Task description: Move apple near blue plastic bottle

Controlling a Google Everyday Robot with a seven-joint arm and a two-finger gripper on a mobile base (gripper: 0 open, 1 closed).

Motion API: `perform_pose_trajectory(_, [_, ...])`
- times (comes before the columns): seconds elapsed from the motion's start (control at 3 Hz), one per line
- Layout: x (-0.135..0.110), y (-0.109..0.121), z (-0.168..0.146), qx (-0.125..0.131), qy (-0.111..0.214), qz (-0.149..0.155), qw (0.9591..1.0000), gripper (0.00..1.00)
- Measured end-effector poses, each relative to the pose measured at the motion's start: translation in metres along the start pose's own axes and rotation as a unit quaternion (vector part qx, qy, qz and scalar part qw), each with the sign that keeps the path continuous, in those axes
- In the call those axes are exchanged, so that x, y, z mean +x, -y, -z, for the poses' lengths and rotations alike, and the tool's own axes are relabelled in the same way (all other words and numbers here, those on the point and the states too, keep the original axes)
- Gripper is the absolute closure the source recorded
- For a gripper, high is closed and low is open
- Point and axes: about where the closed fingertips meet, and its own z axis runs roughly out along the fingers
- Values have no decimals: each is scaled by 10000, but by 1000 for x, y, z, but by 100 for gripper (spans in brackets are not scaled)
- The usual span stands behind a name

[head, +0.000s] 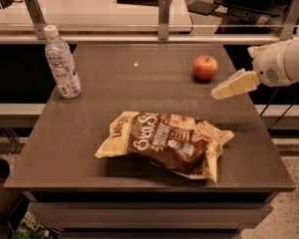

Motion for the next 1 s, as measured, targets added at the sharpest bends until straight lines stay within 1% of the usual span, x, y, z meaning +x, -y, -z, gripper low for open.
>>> perform_pose_trajectory(0.33, [-12,16,-28,-31,214,-76,9997,0])
perform_pose_trajectory(0.67, [-16,25,-53,-83,263,-186,9994,0])
perform_pose_trajectory(1.0, [-8,32,-73,-199,258,-436,9985,0])
